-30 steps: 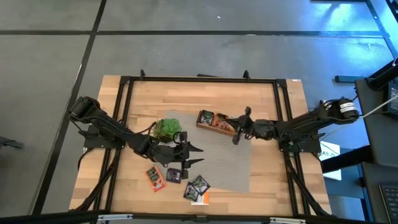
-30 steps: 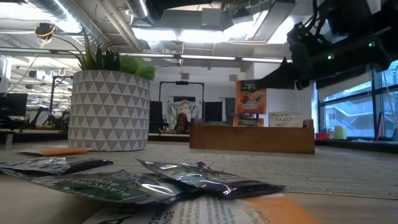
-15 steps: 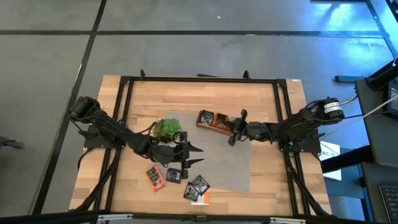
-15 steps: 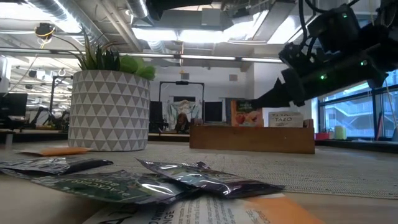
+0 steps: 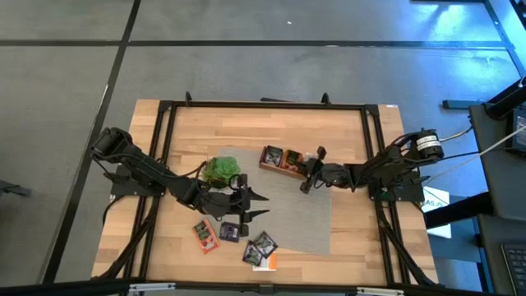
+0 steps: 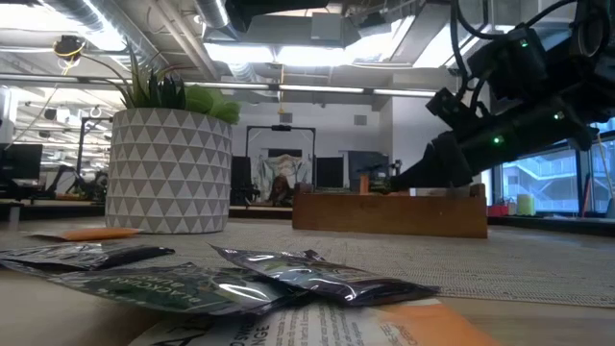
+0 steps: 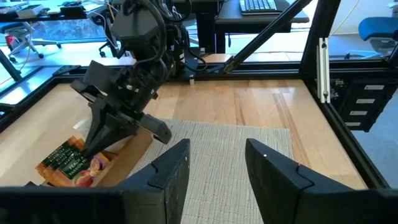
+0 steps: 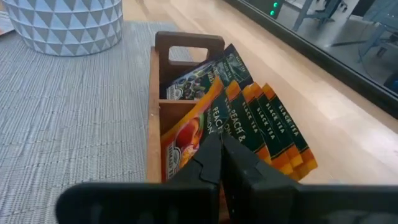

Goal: Pick & Place Tea
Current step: Put the orange tea bag into the middle section of the wooden organizer, then put the violet tea bag into the left section of the wooden organizer

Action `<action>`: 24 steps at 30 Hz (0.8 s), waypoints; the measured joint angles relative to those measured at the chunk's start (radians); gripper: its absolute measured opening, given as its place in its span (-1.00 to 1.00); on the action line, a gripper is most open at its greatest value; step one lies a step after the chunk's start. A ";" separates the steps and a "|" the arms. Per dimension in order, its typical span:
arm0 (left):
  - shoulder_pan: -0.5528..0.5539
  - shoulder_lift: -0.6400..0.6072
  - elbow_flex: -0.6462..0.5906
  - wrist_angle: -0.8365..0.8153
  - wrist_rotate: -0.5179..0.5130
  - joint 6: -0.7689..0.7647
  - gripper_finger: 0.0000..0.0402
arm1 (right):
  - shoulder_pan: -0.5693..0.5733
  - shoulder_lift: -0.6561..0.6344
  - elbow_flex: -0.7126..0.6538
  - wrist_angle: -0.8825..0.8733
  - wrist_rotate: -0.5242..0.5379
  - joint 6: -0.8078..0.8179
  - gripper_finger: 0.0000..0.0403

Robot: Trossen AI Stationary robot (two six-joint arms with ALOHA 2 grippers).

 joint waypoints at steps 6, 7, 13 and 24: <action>0.000 0.000 0.000 0.000 0.000 0.000 -0.24 | 0.000 0.000 0.000 -0.001 -0.005 -0.060 -0.90; 0.000 0.000 0.000 0.000 0.000 0.000 -0.24 | 0.000 -0.002 0.000 -0.001 -0.007 -0.074 -0.87; 0.000 0.000 0.000 0.000 0.000 0.000 -0.24 | 0.001 -0.069 0.000 0.000 -0.011 -0.103 -0.57; -0.020 0.001 0.000 -0.093 0.170 -0.101 -0.24 | 0.064 -0.242 0.002 -0.062 -0.151 -0.104 -0.31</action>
